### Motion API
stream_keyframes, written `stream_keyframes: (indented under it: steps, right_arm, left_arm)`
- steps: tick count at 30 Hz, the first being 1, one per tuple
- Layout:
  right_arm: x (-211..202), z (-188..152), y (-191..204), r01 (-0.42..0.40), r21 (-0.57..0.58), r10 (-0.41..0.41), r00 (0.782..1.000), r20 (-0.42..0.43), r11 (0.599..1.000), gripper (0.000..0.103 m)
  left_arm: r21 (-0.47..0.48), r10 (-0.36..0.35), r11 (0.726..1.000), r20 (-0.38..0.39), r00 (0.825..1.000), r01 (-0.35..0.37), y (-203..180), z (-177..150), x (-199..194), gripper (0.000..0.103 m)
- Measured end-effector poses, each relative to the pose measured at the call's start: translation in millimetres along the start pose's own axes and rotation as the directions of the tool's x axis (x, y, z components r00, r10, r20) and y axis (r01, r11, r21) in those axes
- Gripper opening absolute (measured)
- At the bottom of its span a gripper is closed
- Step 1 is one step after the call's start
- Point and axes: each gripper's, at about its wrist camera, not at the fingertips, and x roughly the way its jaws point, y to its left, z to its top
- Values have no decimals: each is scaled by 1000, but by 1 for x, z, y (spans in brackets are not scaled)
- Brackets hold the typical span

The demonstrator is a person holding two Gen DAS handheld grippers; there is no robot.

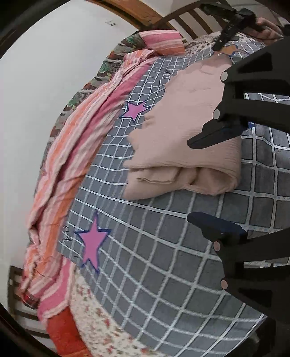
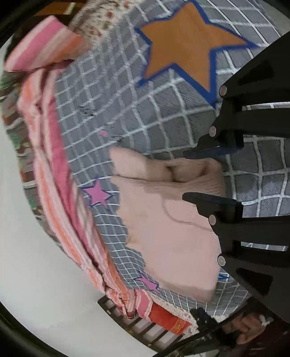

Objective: Fold small clothes

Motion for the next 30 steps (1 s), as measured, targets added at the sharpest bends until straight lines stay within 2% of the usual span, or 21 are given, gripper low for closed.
stream_keyframes:
  steps: [3, 8, 16, 19, 23, 27, 29, 30]
  right_arm:
    - [-1, 10, 3, 13, -7, -13, 1000, 27, 1000, 30]
    - [15, 29, 10, 3, -5, -3, 999, 44, 1000, 30]
    - [68, 57, 25, 12, -25, -12, 1000, -15, 1000, 30]
    - [86, 68, 29, 33, -42, -34, 999, -29, 999, 30]
    - [109, 82, 31, 47, -66, -50, 998, -44, 997, 30]
    - [139, 94, 30, 81, -69, -87, 993, -82, 994, 30]
    - [152, 99, 27, 74, -58, -80, 990, -113, 996, 27]
    - [156, 100, 26, 63, -51, -69, 991, -118, 997, 20]
  left_arm:
    - [43, 11, 999, 29, 1000, -13, -10, 8, -3, 57]
    - [63, -22, 998, 40, 999, 19, -24, 24, 9, 57]
    - [72, -21, 997, 12, 1000, 20, -43, 42, 63, 55]
    - [98, -5, 995, -8, 1000, 6, -50, 55, 87, 54]
    - [129, 56, 990, -20, 998, -53, -58, 72, 116, 51]
    - [151, 107, 984, -73, 992, -95, -63, 83, 147, 50]
    - [166, 120, 981, -89, 989, -104, -64, 83, 161, 33]
    - [169, 135, 979, -97, 986, -118, -64, 82, 167, 10]
